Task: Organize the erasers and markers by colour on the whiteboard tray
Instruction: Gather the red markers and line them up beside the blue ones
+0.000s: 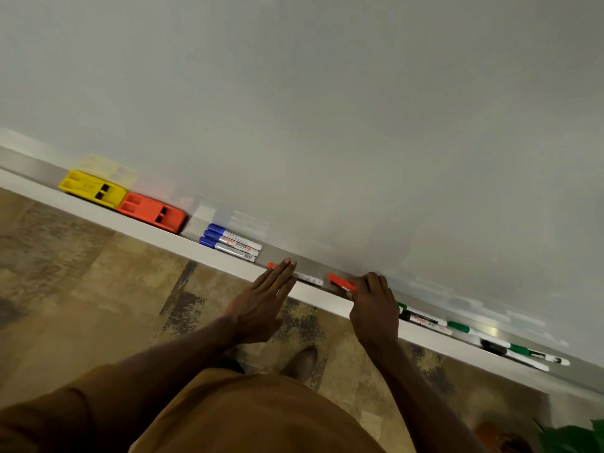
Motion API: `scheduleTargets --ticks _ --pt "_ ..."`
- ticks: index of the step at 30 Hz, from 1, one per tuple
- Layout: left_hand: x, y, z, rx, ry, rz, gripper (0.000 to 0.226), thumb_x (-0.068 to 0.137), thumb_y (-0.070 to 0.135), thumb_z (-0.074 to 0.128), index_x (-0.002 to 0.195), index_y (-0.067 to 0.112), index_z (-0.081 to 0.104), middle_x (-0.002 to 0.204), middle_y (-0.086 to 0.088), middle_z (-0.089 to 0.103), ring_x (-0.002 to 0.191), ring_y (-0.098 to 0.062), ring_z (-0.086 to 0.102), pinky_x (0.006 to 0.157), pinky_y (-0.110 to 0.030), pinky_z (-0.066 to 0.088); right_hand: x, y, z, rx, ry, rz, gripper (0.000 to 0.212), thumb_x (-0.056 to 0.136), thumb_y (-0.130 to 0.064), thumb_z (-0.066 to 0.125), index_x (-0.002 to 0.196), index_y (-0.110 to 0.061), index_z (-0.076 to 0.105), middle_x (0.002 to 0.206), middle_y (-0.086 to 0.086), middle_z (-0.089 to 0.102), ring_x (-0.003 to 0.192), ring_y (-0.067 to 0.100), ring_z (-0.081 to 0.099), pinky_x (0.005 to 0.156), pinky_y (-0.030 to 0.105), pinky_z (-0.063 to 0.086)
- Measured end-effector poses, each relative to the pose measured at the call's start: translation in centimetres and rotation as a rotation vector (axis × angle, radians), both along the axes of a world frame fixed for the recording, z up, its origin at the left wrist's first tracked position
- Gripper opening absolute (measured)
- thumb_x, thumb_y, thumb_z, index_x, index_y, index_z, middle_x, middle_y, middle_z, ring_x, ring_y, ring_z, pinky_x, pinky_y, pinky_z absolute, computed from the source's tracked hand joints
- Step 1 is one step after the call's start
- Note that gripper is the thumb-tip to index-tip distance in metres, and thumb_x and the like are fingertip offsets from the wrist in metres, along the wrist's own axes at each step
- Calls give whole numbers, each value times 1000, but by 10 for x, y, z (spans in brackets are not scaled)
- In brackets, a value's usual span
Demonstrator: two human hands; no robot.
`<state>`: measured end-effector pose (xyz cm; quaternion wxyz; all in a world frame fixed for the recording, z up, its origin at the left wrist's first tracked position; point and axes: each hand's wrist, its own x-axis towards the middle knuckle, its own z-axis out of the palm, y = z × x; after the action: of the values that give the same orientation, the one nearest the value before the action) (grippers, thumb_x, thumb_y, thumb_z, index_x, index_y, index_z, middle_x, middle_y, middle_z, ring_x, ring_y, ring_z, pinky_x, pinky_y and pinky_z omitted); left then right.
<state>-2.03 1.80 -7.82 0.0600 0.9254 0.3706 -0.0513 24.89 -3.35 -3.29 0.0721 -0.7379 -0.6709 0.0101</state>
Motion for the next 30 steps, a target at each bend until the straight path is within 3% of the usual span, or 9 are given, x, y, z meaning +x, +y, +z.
scheduleTargets --ticks 8,15,21,30 --pt "-21 -9 -5 1 1 -21 100 98 67 45 165 1 11 173 -24 -6 162 -36 -11 131 -52 10 -55 37 9 114 47 86 25 79 -6 80 101 -8 68 95 11 66 89 32 66 73 42 56" --pt "-26 -7 -15 -21 -4 -28 97 101 70 37 165 2 11 173 -25 -7 161 -36 -14 131 -53 5 -87 54 -1 102 -88 204 20 87 -7 54 103 -6 67 97 12 66 90 32 64 74 44 54" --pt "-33 -5 -20 -35 -21 -41 95 101 70 30 166 4 4 173 -23 -12 160 -34 -20 130 -52 0 -98 61 -11 -21 -106 206 24 78 -11 72 102 -7 67 97 13 67 89 32 67 73 43 57" --pt "-37 -6 -23 -22 -12 -53 98 98 69 39 165 4 10 173 -25 -6 160 -35 -18 128 -51 -3 -111 62 -12 -62 -65 215 31 75 -13 80 103 -9 66 99 11 67 94 32 65 75 44 57"
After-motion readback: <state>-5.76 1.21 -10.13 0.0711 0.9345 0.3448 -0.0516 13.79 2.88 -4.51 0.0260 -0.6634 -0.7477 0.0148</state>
